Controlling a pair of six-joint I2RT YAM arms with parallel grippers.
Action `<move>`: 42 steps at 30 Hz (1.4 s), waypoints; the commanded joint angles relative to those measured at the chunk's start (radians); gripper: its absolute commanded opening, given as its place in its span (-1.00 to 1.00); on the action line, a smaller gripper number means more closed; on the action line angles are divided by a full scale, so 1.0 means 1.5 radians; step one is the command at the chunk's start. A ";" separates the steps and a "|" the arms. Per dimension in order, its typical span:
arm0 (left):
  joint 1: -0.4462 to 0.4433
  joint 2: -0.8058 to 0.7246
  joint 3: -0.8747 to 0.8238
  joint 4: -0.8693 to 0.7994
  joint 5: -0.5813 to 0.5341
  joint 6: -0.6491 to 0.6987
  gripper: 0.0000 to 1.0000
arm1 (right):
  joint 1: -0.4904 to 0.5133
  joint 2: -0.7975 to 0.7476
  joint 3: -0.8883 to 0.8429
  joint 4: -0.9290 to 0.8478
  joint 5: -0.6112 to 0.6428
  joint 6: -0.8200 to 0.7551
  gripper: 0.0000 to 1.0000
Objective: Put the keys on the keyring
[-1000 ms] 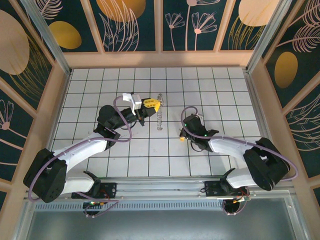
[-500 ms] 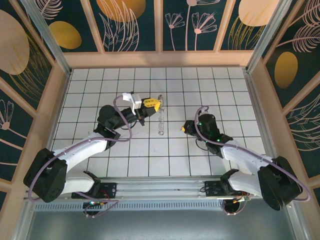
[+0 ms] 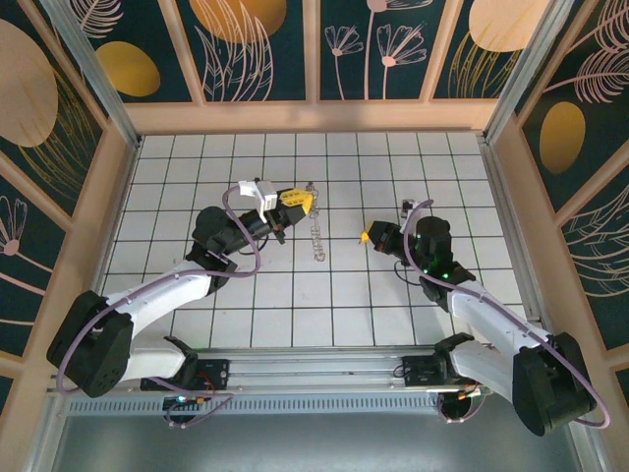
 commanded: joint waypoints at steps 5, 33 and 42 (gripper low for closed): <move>-0.005 0.000 -0.003 0.009 -0.050 0.005 -1.00 | -0.005 -0.012 0.003 0.058 -0.032 -0.004 -1.00; -0.005 0.055 0.032 -0.051 -0.111 0.013 -1.00 | 0.021 -0.030 0.057 0.218 -0.050 -0.068 -1.00; -0.005 0.055 0.032 -0.036 -0.014 0.030 -1.00 | 0.037 0.011 0.094 0.244 -0.070 -0.119 -1.00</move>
